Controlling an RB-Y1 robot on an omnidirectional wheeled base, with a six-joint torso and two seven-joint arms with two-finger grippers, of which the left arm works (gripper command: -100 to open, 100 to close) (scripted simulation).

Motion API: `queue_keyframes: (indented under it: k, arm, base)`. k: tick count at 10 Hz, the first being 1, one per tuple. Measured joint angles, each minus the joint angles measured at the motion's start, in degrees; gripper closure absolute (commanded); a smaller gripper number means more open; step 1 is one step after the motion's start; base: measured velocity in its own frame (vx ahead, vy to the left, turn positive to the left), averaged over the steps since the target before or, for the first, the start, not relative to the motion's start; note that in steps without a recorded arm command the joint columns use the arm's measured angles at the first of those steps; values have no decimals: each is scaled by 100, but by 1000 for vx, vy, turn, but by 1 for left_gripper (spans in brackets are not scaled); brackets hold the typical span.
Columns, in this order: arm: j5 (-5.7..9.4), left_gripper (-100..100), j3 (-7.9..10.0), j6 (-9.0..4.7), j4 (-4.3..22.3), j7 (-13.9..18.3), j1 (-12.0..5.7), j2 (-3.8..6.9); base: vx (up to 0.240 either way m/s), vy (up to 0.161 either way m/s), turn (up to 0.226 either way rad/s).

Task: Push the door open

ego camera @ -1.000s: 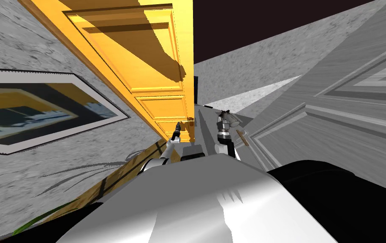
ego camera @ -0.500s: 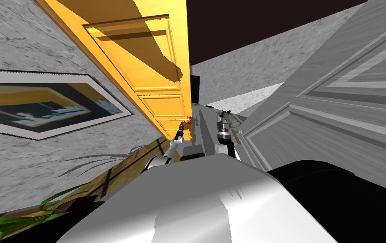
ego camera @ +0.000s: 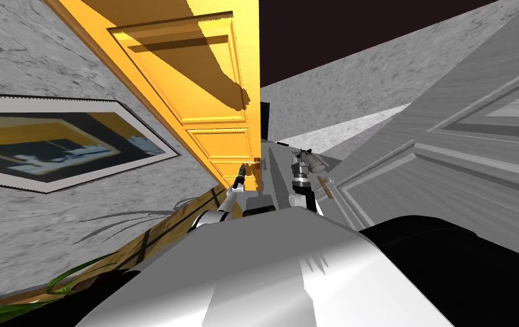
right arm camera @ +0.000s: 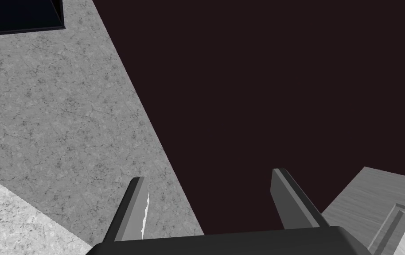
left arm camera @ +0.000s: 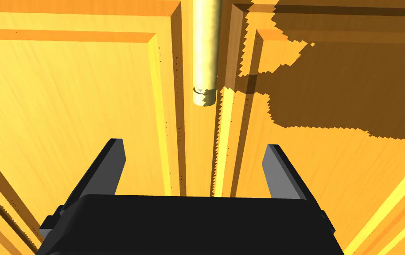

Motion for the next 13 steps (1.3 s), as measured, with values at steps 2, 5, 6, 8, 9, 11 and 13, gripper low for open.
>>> queue_keyframes:
  k: [2, 5, 6, 8, 9, 11, 13]
  arm:
    - [1, -100, 30, -6, 39, -33, -21, 113]
    - [0, -100, 69, -40, 40, -86, -17, -9]
    - [1, -100, 87, -82, 116, -104, -46, -125]
    - [2, 100, 92, -48, 18, -106, 20, -204]
    - [2, 100, 93, -55, 28, -106, 15, -200]
    - [1, 100, 79, -50, 40, -102, 16, -219]
    - [-2, 100, 72, -49, 41, -104, 14, -226]
  base:
    - [210, -73, -13]
    - [142, -160, -17]
    - [57, -209, 23]
    - [7, -39, 5]
    - [-12, 34, -27]
    - [-3, 18, -15]
    - [0, 0, 0]
